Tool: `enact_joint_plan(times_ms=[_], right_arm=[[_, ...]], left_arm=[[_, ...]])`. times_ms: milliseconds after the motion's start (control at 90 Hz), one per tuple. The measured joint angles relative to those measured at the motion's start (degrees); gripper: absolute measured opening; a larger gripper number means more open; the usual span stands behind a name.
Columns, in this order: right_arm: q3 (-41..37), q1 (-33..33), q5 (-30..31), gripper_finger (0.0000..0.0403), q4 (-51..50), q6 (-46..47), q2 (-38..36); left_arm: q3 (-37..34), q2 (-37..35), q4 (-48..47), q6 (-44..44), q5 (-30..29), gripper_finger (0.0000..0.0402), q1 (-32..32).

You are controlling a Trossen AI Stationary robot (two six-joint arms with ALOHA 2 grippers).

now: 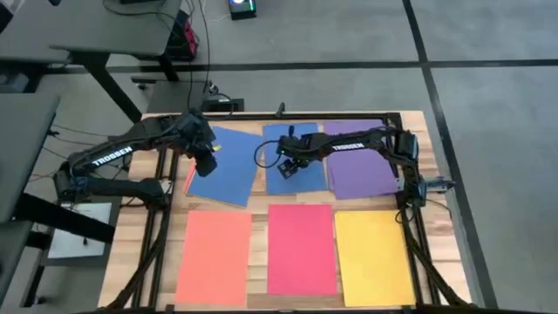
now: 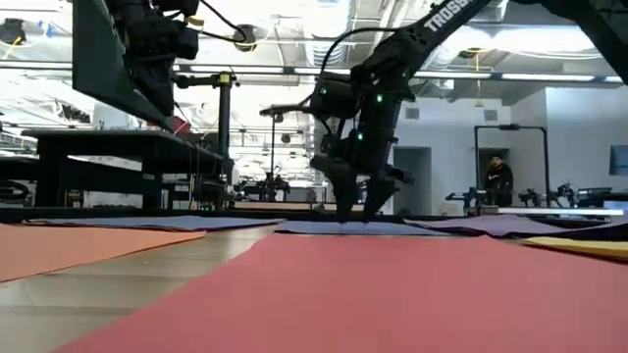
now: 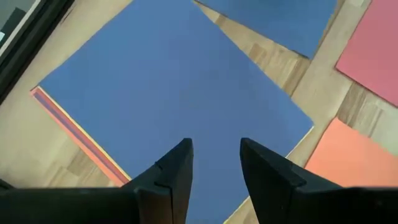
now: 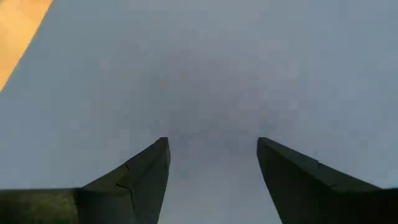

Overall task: Organize paper
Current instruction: Stack the blue paper on the top center blue papers

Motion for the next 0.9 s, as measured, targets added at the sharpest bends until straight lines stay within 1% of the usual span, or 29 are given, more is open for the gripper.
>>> enact_joint_plan(times_ms=[89, 156, 233, 311, 400, 544, 611, 667, 767, 900], right_arm=[[2.74, -0.02, 0.14, 0.0230, -1.93, -1.82, -2.18], [4.01, 0.38, -0.41, 0.0230, -1.43, -1.32, -3.52], [5.08, 1.10, -2.61, 0.0230, 1.90, 4.11, -4.14], [5.19, 1.48, -8.50, 0.0230, 7.38, 10.89, -3.90], [5.28, 2.31, -12.54, 0.0230, 15.82, 17.03, -1.32], [5.12, 3.68, -14.47, 0.0230, 26.94, 25.85, 3.80], [5.17, 4.32, -14.70, 0.0230, 29.98, 29.58, 5.30], [5.23, 4.92, -14.74, 0.0230, 31.16, 32.21, 6.65], [5.19, 5.77, -14.85, 0.0230, 31.79, 35.60, 9.18], [5.97, 6.54, -14.85, 0.0230, 32.37, 38.78, 11.87]], left_arm=[[0.67, 0.00, 0.39, -2.13, 0.00, 0.0118, -0.02], [0.69, 0.00, 0.66, -2.29, -0.05, 0.0118, -0.02], [-0.23, 0.00, 0.31, -2.69, -0.61, 0.0118, -0.02], [-2.61, 0.04, 0.90, -2.89, -0.70, 0.0118, 0.11], [-7.59, 0.11, 4.33, -2.93, -0.63, 0.0118, 0.11], [-16.35, 0.13, 11.03, -1.22, -0.59, 0.0118, 0.11], [-19.20, 0.15, 12.94, -0.91, -0.57, 0.0118, 0.11], [-18.93, 1.13, 12.70, -0.61, -0.24, 0.0118, 0.11], [-19.09, 2.10, 16.97, 0.87, 0.24, 0.0118, 0.04], [-20.30, 4.89, 20.94, -0.30, 0.60, 0.0118, 0.03]])
